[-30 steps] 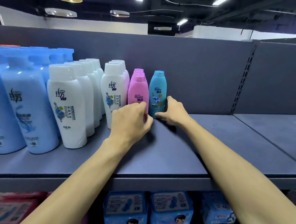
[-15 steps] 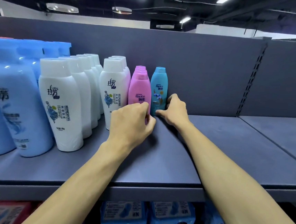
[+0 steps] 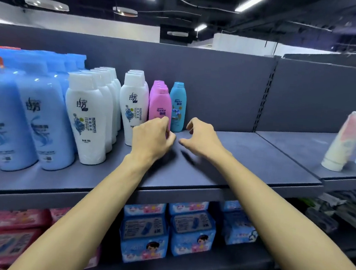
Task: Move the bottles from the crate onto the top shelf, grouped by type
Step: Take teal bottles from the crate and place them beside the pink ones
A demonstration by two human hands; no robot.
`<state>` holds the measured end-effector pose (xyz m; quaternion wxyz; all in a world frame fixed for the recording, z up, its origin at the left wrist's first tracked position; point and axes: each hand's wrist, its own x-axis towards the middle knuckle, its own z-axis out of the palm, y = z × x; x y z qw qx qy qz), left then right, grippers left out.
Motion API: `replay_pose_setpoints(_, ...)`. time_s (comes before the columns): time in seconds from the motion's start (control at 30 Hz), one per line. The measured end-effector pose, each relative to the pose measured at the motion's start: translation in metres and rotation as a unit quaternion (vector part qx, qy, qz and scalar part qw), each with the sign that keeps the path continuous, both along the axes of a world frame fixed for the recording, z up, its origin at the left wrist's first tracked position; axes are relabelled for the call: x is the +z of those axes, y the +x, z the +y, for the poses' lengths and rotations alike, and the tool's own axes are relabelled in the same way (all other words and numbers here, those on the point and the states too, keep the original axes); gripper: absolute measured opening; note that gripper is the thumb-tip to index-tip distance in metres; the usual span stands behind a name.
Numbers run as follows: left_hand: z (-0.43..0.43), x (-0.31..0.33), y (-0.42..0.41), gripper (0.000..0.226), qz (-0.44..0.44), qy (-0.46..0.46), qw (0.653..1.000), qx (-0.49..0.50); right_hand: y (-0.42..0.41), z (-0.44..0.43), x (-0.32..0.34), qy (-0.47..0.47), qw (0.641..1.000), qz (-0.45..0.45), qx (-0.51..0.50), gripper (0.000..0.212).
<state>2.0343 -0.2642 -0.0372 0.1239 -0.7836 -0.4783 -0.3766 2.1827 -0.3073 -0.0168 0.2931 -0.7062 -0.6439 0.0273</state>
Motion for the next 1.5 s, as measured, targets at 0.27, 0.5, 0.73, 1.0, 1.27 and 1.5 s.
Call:
replay_pose_setpoints(0.27, -0.061, -0.003, -0.028, 0.018, 0.012, 0.032, 0.996, -0.083, -0.025, -0.081, -0.003, 0.033, 0.999, 0.004, -0.005, 0.035)
replay_pose_setpoints(0.5, -0.127, -0.029, -0.073, 0.013, -0.016, 0.081, 0.982, -0.171, -0.060, -0.140, -0.037, 0.134, 0.990, 0.037, 0.000, 0.027)
replay_pose_setpoints(0.73, -0.166, -0.102, -0.094, 0.017, 0.042, -0.046, 0.981, -0.182, -0.079, -0.183, -0.101, 0.112, 0.992, 0.056, -0.002, 0.020)
replay_pose_setpoints(1.0, -0.184, -0.195, -0.098, 0.014, 0.050, -0.202, 0.967, -0.149, -0.065, -0.195, -0.213, -0.098, 0.992, 0.060, -0.053, 0.023)
replay_pose_setpoints(1.27, -0.230, -0.291, -0.095, 0.010, 0.014, -0.370, 0.924, -0.098, -0.065, -0.219, -0.321, -0.300, 0.947, 0.077, -0.084, 0.035)
replay_pose_setpoints(1.5, -0.245, -0.341, -0.087, 0.010, 0.054, -0.425, 0.900, -0.081, -0.066, -0.219, -0.386, -0.398, 0.912, 0.074, -0.075, 0.053)
